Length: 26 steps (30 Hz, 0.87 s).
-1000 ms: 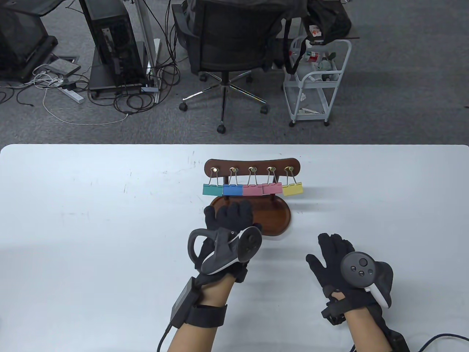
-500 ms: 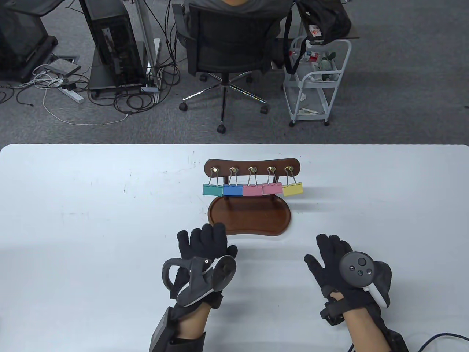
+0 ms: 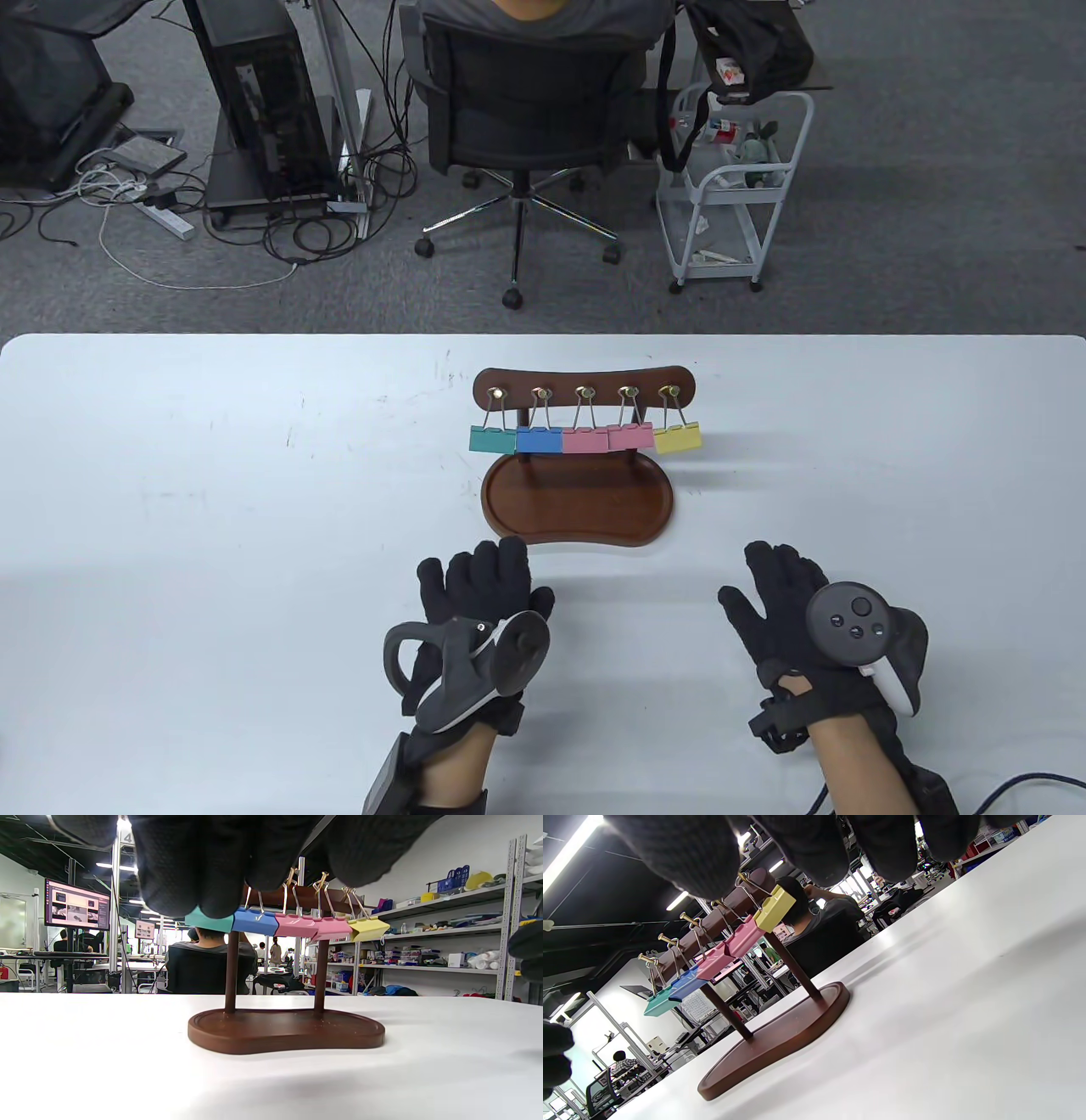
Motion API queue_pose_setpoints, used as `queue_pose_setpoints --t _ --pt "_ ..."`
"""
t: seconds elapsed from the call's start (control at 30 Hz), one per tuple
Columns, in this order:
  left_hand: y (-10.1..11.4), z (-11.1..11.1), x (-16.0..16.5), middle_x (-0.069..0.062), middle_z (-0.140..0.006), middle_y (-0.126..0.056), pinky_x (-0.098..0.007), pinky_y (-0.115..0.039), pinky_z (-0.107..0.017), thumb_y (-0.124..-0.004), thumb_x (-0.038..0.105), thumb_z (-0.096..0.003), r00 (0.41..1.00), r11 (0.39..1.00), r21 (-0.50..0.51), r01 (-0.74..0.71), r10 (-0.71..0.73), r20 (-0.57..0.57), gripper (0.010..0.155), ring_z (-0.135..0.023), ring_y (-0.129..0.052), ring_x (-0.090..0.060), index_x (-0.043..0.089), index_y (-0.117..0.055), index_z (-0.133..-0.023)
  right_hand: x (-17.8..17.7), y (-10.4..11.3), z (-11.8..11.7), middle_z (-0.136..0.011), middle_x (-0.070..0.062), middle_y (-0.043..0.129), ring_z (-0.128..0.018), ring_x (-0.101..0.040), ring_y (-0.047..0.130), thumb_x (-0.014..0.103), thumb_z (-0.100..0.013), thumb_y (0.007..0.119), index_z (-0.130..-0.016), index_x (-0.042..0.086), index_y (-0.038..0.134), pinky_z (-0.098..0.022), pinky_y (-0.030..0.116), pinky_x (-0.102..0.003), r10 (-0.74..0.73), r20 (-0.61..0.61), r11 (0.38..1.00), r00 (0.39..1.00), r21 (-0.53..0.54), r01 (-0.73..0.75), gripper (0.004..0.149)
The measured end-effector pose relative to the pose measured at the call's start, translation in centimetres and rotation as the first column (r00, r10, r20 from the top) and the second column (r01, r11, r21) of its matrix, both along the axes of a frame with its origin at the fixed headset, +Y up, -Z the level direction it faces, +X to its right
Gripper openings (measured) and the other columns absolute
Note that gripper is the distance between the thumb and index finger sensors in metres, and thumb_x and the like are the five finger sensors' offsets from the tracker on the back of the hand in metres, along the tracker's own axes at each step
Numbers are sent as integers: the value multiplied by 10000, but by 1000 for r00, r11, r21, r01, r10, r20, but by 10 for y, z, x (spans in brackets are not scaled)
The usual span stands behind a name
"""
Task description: Hook binder clip onto key rack
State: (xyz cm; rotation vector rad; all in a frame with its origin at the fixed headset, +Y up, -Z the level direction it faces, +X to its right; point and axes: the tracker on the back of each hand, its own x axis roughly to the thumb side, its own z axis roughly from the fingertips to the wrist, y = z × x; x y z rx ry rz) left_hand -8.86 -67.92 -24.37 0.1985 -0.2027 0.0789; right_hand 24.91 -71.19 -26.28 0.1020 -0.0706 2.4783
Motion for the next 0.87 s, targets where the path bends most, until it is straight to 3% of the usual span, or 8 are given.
queue_pose_setpoints --t 0.87 --pt "-1 10 -6 -265 -1043 -824 -779 -517 -692 -768 468 -576 996 996 -34 -82 84 38 706 -905 -850 -540 25 -676 -1118 -20 -4 1 -1081 -441 580 -930 -707 489 497 -545 727 -1110 -37 604 -624 423 -775 33 -53 999 998 -17 -34 787"
